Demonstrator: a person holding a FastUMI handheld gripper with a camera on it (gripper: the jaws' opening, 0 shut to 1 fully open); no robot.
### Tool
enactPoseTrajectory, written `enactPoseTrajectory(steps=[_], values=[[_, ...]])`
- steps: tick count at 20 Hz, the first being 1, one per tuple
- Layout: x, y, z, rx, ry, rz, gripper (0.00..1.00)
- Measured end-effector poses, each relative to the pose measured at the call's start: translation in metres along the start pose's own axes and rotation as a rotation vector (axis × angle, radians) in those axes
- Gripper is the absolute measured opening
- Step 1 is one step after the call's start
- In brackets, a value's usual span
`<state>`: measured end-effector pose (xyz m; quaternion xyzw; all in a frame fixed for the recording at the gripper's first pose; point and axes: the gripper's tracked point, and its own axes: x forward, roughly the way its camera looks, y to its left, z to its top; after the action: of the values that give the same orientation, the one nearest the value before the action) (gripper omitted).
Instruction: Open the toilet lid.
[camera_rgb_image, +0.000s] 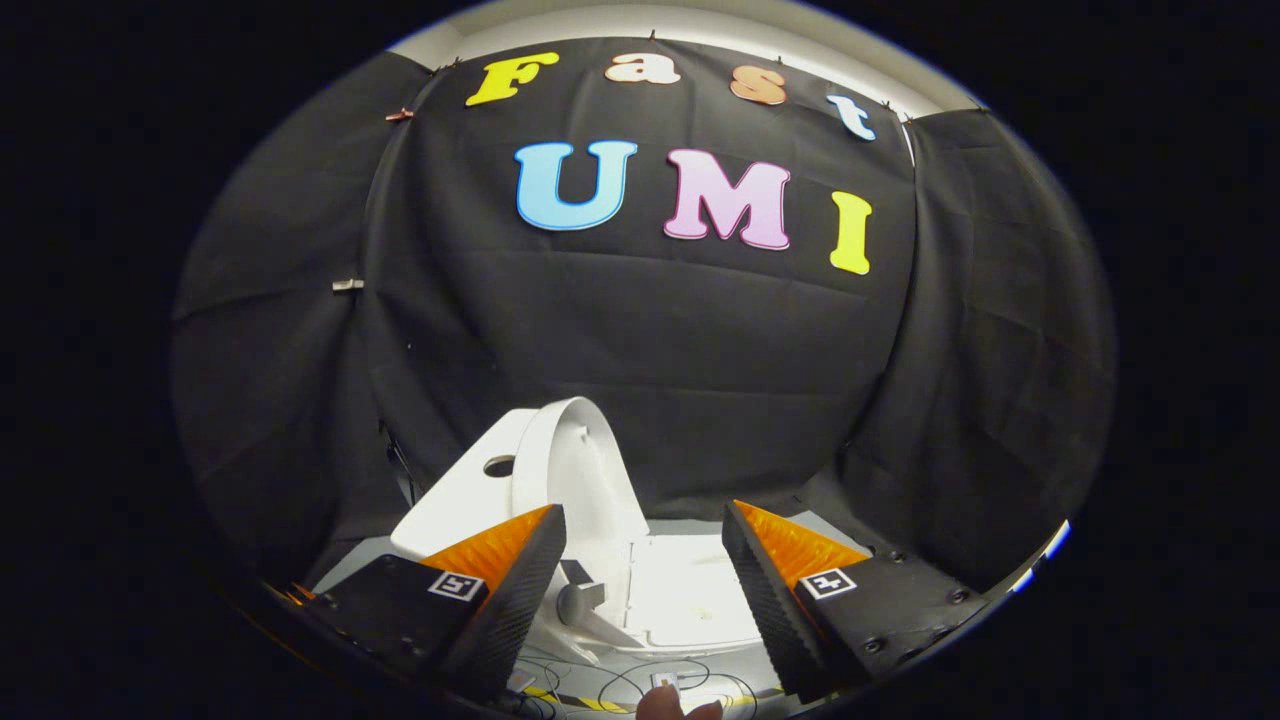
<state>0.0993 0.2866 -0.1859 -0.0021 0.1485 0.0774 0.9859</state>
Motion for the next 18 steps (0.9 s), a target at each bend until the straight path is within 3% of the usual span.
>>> enactPoseTrajectory(steps=[12, 18], values=[[-0.055, -0.094, 0.089, 0.021, -0.19, -0.017, 0.98], [-0.089, -0.136, 0.11, 0.03, -0.255, -0.043, 0.98]])
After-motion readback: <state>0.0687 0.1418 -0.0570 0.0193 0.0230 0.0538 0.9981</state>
